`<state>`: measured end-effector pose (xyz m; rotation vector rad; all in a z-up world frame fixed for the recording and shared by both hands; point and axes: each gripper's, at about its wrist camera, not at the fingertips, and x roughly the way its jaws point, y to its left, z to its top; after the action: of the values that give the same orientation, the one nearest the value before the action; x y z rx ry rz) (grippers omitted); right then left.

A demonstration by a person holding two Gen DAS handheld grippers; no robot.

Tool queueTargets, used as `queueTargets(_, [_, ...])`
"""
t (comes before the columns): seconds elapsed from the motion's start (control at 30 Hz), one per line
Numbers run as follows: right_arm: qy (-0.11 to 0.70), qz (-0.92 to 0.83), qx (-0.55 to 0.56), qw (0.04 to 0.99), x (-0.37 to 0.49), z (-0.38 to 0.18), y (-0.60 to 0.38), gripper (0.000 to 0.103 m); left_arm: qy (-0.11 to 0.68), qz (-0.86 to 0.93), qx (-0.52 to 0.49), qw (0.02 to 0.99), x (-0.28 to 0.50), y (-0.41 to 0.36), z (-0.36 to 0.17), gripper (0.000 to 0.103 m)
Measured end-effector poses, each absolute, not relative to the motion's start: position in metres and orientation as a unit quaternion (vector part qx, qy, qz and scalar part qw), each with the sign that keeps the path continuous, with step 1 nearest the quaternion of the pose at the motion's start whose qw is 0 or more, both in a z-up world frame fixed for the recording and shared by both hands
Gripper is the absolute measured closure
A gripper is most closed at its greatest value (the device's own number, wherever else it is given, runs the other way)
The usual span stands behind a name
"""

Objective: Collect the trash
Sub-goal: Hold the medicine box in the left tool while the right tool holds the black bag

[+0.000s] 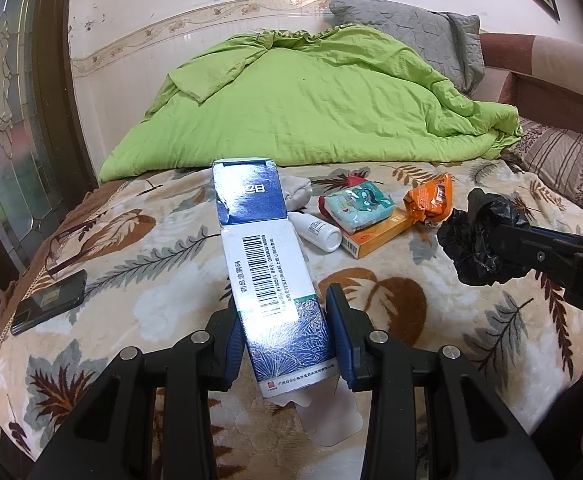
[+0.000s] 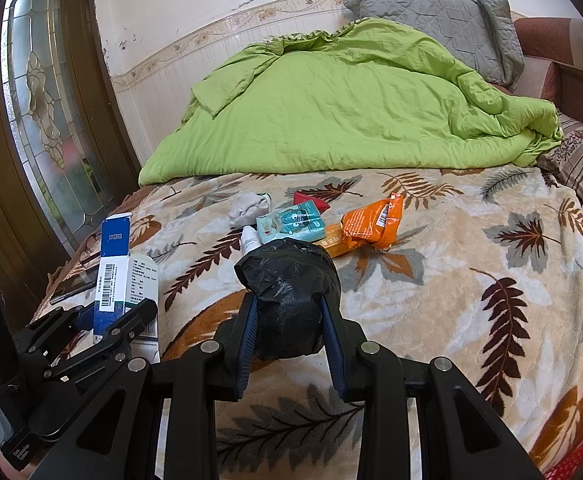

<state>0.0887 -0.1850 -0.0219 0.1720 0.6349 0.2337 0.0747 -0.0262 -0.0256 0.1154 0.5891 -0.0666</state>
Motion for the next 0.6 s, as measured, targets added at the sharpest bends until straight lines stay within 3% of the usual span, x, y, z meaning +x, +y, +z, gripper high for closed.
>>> queueTargets(0.6, [0.311,0.115,0.084,0.94,0.0886,-0.0222,-0.1856,0.069,0.287,-0.055,0.058,0.955,0.0732,-0.0276,-0.0252,0.066])
